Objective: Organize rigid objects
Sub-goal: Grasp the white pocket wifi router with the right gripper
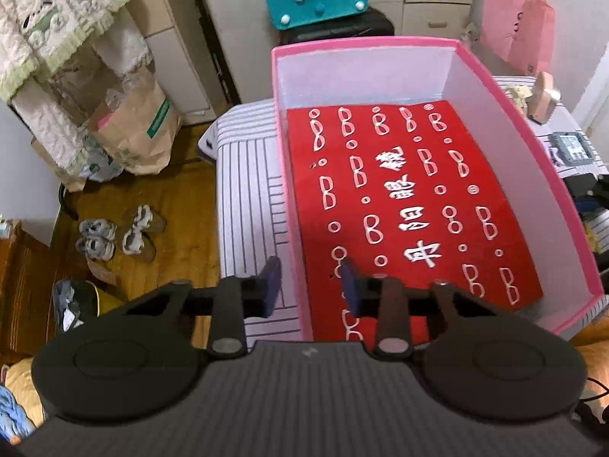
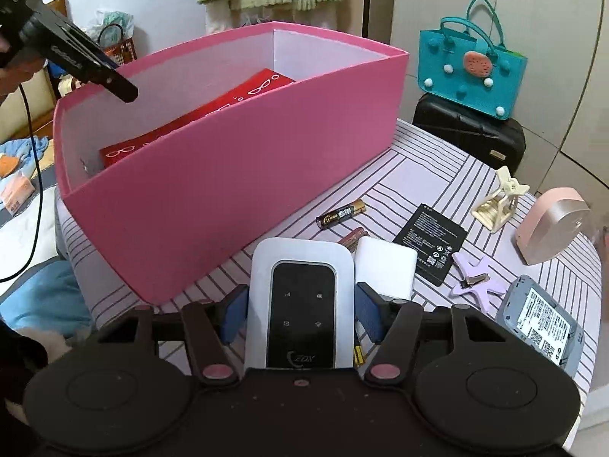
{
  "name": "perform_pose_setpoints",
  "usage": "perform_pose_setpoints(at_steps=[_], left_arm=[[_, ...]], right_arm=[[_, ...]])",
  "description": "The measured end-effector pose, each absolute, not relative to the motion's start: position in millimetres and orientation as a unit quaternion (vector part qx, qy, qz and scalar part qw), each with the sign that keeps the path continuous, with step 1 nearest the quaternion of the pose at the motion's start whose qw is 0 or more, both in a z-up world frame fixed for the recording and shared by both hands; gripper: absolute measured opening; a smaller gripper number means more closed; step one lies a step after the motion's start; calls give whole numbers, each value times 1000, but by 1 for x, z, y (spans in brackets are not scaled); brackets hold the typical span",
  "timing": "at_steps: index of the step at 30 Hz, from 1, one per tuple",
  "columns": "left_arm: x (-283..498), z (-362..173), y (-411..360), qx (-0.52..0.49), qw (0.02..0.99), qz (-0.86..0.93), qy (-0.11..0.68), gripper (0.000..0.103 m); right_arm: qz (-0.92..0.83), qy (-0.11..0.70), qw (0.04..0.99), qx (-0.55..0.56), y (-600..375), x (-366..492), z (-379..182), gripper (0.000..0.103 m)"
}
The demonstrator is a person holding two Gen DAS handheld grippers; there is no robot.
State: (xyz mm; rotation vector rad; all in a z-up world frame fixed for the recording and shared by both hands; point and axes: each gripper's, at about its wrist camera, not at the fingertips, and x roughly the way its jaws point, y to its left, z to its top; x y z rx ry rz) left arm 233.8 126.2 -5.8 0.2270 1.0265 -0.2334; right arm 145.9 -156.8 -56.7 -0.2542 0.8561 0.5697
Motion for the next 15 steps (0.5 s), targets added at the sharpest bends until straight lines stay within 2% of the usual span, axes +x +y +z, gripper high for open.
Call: perform_pose_setpoints(at_steps=[2, 7, 9, 11, 12, 15], left_arm=[[237, -8, 128, 106, 857, -106, 492, 21], [241, -9, 132, 98, 857, -106, 494, 11], [241, -10, 133, 93, 857, -106, 495, 10], [243, -12, 135, 87, 854, -103, 502, 10], [244, -13, 137, 81, 851, -105, 507, 10], [247, -15, 141, 68, 843, -111, 523, 11]], right_arm=[[267, 410, 864, -121, -155, 144, -58, 65], [261, 412, 862, -135, -149, 144, -64, 68], [263, 418, 859, -137, -150, 142, -63, 74], [263, 422, 854, -152, -149, 139, -65, 76], [260, 419, 855, -162, -148, 136, -66, 75], [257, 410, 861, -155, -150, 135, -64, 62]])
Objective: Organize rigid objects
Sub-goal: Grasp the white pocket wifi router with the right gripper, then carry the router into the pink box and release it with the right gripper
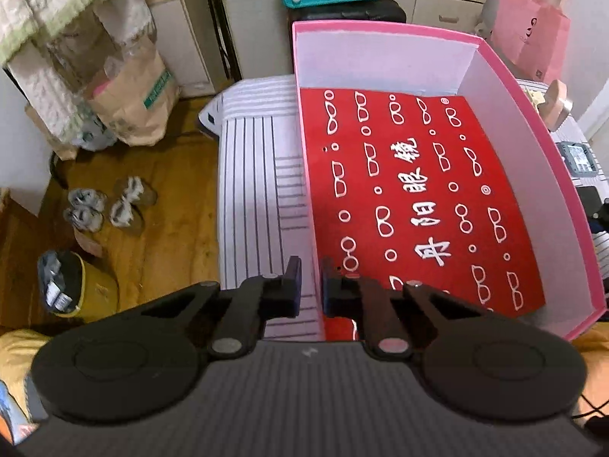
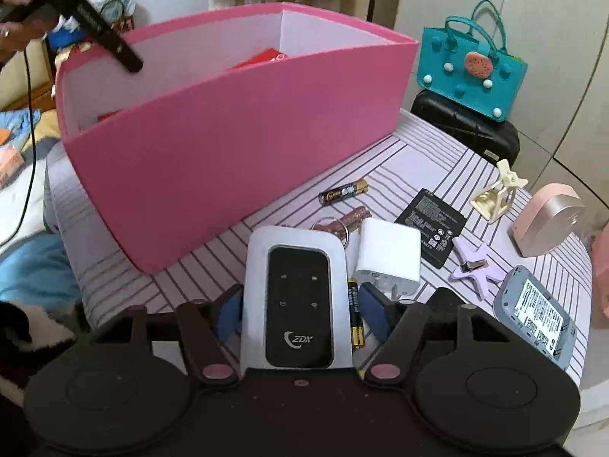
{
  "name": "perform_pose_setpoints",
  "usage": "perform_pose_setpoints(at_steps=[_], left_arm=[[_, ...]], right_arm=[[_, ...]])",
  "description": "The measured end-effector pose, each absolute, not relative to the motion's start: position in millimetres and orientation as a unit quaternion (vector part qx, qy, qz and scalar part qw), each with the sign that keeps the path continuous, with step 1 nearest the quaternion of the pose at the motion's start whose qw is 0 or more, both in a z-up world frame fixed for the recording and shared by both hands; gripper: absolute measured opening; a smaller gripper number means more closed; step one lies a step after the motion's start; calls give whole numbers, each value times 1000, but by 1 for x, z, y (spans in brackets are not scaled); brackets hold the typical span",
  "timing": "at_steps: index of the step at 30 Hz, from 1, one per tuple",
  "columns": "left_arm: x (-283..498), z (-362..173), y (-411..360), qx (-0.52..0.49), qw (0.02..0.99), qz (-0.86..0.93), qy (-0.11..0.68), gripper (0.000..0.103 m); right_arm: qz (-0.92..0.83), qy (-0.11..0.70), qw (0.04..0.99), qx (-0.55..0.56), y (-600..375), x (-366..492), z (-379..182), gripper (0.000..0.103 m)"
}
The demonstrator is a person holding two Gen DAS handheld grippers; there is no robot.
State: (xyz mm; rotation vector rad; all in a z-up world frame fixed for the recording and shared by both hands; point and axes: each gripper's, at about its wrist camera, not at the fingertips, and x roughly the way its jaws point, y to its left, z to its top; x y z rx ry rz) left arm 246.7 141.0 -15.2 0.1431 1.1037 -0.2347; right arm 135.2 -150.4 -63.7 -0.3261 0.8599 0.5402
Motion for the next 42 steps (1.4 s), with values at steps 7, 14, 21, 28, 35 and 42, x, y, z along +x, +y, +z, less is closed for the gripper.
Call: perform_pose_setpoints(at_steps=[7, 14, 21, 28, 35, 42], left_arm=[[247, -14, 141, 76, 835, -112, 534, 10], [240, -11, 136, 85, 842, -112, 520, 5], [239, -10, 140, 68, 846, -110, 517, 5], [237, -10, 140, 68, 847, -108, 517, 4], [235, -8, 141, 66, 845, -110, 518, 5], [234, -7, 141, 76, 846, -119, 514, 5]], right_arm=[[267, 398, 869, -125, -154, 138, -43, 28], [258, 407, 869, -112, -155, 133, -48, 48], [248, 428, 860, -127, -159, 129, -55, 59], [246, 462, 847, -93, -166, 147, -64, 72], [239, 457, 853, -81, -160, 159, -66, 65], [231, 454, 859, -52, -164, 157, -57, 65]])
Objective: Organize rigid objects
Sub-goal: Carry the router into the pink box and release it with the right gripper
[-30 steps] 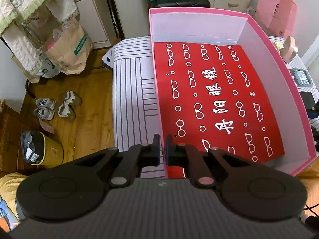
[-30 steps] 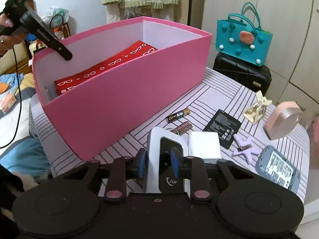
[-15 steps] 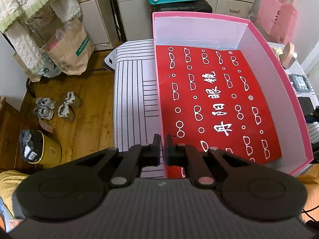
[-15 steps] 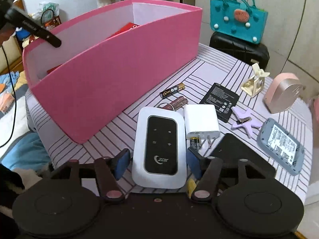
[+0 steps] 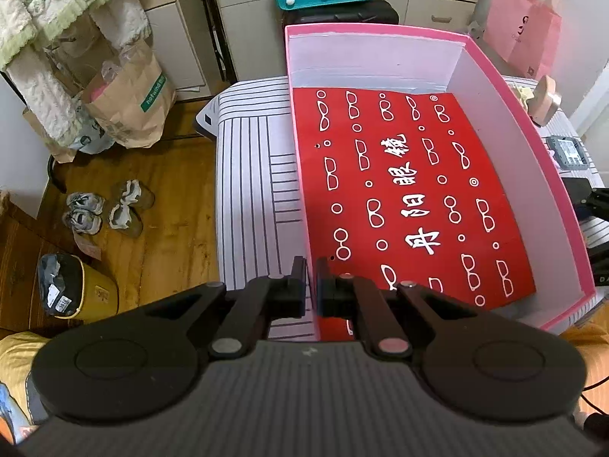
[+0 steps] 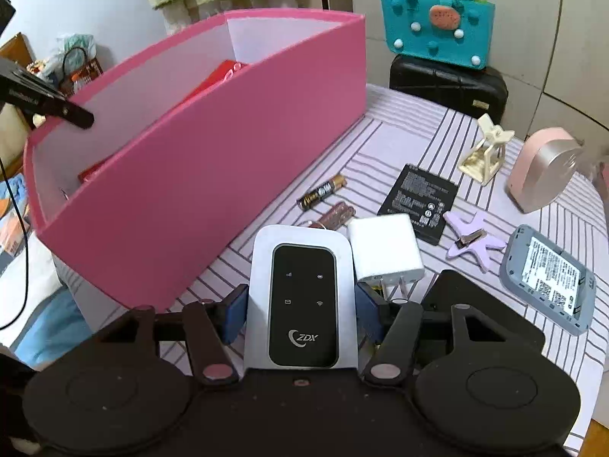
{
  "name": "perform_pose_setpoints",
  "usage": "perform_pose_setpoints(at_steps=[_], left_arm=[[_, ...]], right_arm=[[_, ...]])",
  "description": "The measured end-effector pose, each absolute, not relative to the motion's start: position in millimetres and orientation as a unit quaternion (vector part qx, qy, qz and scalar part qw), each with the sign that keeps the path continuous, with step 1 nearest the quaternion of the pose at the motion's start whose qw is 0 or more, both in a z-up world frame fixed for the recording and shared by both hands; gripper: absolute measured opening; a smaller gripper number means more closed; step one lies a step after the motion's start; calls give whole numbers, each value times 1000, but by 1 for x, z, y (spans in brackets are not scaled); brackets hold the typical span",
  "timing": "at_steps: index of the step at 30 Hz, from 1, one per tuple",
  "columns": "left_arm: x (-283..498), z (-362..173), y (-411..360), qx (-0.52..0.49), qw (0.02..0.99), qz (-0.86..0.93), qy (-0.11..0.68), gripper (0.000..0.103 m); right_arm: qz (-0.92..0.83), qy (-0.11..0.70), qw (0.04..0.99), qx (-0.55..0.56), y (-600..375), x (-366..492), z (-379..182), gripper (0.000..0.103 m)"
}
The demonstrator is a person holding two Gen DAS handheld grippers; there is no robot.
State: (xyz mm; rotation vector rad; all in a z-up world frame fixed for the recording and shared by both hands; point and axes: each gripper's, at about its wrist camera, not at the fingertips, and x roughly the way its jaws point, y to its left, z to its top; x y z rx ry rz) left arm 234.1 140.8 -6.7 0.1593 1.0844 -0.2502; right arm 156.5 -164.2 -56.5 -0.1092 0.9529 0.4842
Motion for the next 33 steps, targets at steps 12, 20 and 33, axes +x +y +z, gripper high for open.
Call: perform_pose_setpoints(at_steps=[12, 20, 33], left_arm=[[235, -3, 145, 62, 843, -121, 520, 5], [228, 0, 140, 72, 833, -130, 532, 6], [227, 0, 148, 51, 833, -152, 529, 7]], right_arm=[[247, 360, 899, -33, -154, 158, 28, 65], [355, 439, 825, -12, -69, 210, 52, 65], [287, 576, 765, 2, 21, 292, -33, 65]])
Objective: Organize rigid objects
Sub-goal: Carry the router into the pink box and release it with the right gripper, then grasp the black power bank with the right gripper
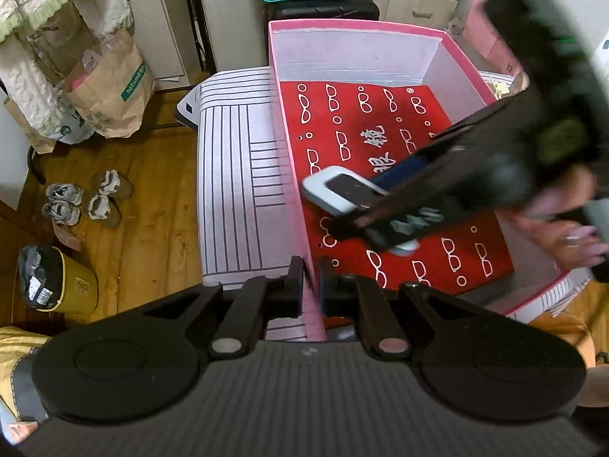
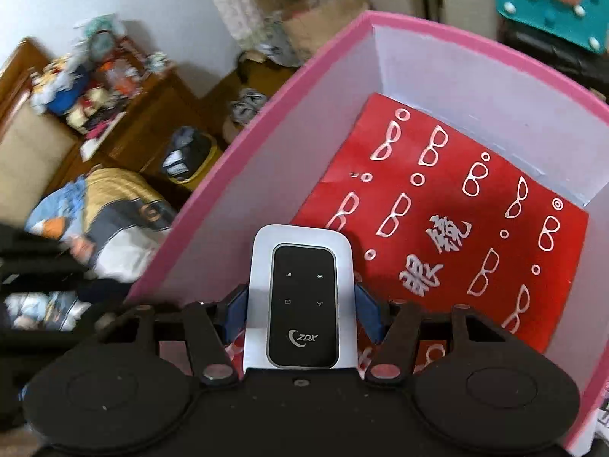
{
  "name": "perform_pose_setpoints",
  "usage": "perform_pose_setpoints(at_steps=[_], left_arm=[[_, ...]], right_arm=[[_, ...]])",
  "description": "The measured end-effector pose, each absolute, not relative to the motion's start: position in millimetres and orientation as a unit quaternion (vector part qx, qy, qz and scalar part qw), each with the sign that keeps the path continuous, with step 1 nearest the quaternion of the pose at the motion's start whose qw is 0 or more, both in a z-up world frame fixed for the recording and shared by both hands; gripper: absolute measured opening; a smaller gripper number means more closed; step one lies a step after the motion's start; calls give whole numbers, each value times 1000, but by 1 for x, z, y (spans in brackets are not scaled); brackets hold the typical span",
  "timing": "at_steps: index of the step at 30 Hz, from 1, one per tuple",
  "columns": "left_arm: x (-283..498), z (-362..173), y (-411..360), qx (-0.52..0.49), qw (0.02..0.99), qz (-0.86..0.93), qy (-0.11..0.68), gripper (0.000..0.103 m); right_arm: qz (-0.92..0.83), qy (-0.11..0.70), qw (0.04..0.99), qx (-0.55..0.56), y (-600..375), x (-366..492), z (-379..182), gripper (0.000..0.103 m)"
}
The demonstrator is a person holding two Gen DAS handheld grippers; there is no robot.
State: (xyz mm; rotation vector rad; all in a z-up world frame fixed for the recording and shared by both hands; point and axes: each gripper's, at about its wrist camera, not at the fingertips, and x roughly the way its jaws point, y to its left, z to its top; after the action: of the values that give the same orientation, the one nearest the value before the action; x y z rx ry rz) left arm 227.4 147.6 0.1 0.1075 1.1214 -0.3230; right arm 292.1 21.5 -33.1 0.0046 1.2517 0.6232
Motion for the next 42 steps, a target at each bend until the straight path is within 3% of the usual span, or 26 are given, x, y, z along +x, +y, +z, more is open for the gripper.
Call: perform_pose_setpoints(at_steps=[10, 22, 28, 34, 42], left_arm=[[227, 1, 148, 50, 835, -158, 525, 8], [226, 1, 147, 50, 837, -153, 523, 8], [224, 1, 146, 51, 840, -145, 520, 7], [224, 2, 145, 50, 842, -139, 519, 8], [225, 1, 140, 48, 843, -118, 523, 8]], right_arm=[[269, 596, 750, 99, 4, 297, -37, 67], [282, 474, 832, 60, -66, 240, 51, 67], [237, 433, 868, 50, -117, 205, 67, 67], [175, 414, 892, 43, -172, 177, 57, 68], [92, 429, 898, 32, -231, 152, 1, 72]])
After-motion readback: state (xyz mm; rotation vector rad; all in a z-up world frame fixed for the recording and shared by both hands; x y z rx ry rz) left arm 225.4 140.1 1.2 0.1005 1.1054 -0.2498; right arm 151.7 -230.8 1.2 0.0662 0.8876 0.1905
